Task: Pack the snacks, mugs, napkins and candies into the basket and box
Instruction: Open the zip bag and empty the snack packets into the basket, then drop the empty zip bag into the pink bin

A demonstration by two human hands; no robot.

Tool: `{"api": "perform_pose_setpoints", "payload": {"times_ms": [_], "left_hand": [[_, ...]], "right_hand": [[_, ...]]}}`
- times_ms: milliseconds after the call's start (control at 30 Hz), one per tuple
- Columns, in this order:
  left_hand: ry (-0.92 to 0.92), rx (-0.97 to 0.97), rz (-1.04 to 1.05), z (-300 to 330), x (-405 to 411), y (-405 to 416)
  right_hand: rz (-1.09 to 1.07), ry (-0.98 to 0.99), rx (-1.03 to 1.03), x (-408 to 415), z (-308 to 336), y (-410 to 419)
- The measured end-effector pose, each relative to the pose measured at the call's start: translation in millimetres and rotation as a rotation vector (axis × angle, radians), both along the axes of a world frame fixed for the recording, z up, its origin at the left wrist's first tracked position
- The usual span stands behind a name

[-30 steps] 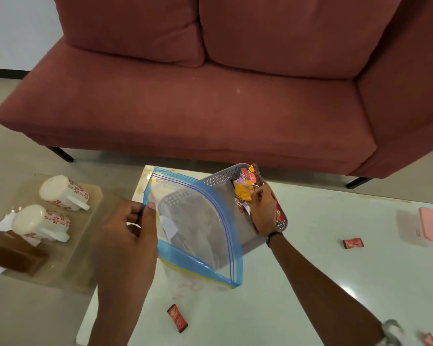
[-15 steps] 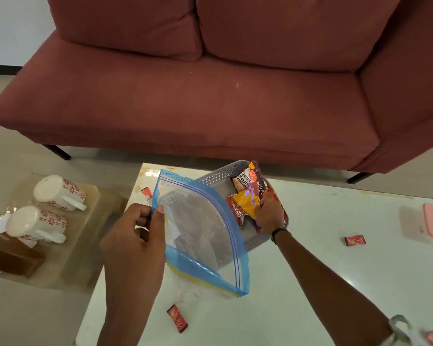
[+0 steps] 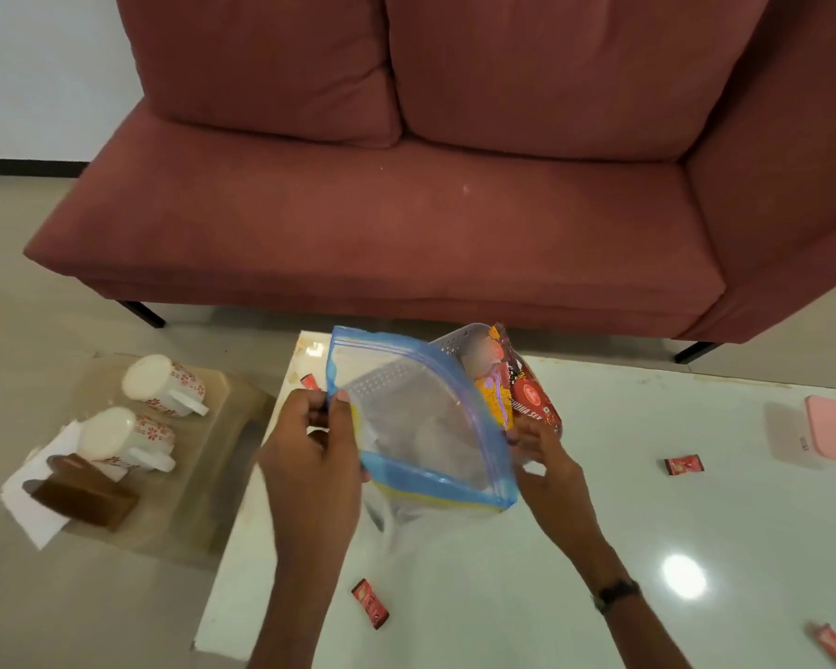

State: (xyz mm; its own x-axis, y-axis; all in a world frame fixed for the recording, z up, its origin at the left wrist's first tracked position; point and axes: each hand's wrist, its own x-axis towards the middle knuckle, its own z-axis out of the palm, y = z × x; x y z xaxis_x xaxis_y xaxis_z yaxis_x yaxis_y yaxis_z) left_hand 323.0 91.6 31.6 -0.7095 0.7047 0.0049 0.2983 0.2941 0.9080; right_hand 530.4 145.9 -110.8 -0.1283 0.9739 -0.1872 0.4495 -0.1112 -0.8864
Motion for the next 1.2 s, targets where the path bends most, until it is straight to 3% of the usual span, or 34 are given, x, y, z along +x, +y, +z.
{"api": "perform_pose_setpoints", "payload": {"times_ms": [100, 167, 300, 400, 500, 567, 800, 900, 1000, 1200], "left_hand": [[-0.112, 0.039, 0.002, 18.4, 0.6, 4.9], [-0.206, 0.046, 0.003, 31.9, 2.4, 8.5], [-0.426, 0.075, -0.052, 66.5, 10.8, 11.0], [-0.55, 0.208, -0.136, 101.5, 19.2, 4.5], [-0.462, 0.287, -0.172, 115.9, 21.0, -7.1], [-0.393, 0.222, -0.235, 115.8, 22.7, -12.7], [-0.557, 0.097, -0.746, 138.5, 87.4, -17.0], [-0.653, 0.136, -0.736, 154.2, 126.2, -25.3], [-0.633, 0.184, -0.745, 162.7, 163.7, -29.7], [-0.672, 0.204, -0.856, 176.9, 242.3, -63.7]], "right_hand": [[0.21, 0.18, -0.089, 6.0, 56.3, -35.7], [0.232, 0.179, -0.064, 0.2, 89.5, -44.9], [-0.042, 0.196, 0.076, -11.5, 145.8, -39.6], [-0.172, 0.282, 0.169, -1.0, 195.3, -31.3], [-0.097, 0.375, 0.203, 22.4, 239.7, -27.3], [-0.054, 0.458, 0.182, 40.9, 268.1, -27.5], [-0.016, 0.46, 0.204, 104.5, 346.0, -45.9], [-0.009, 0.427, 0.21, 139.5, 358.8, -64.3], [-0.045, 0.33, 0.169, 178.4, 357.2, -88.1], [-0.183, 0.381, 0.154, 256.7, 356.4, -145.0]]}}
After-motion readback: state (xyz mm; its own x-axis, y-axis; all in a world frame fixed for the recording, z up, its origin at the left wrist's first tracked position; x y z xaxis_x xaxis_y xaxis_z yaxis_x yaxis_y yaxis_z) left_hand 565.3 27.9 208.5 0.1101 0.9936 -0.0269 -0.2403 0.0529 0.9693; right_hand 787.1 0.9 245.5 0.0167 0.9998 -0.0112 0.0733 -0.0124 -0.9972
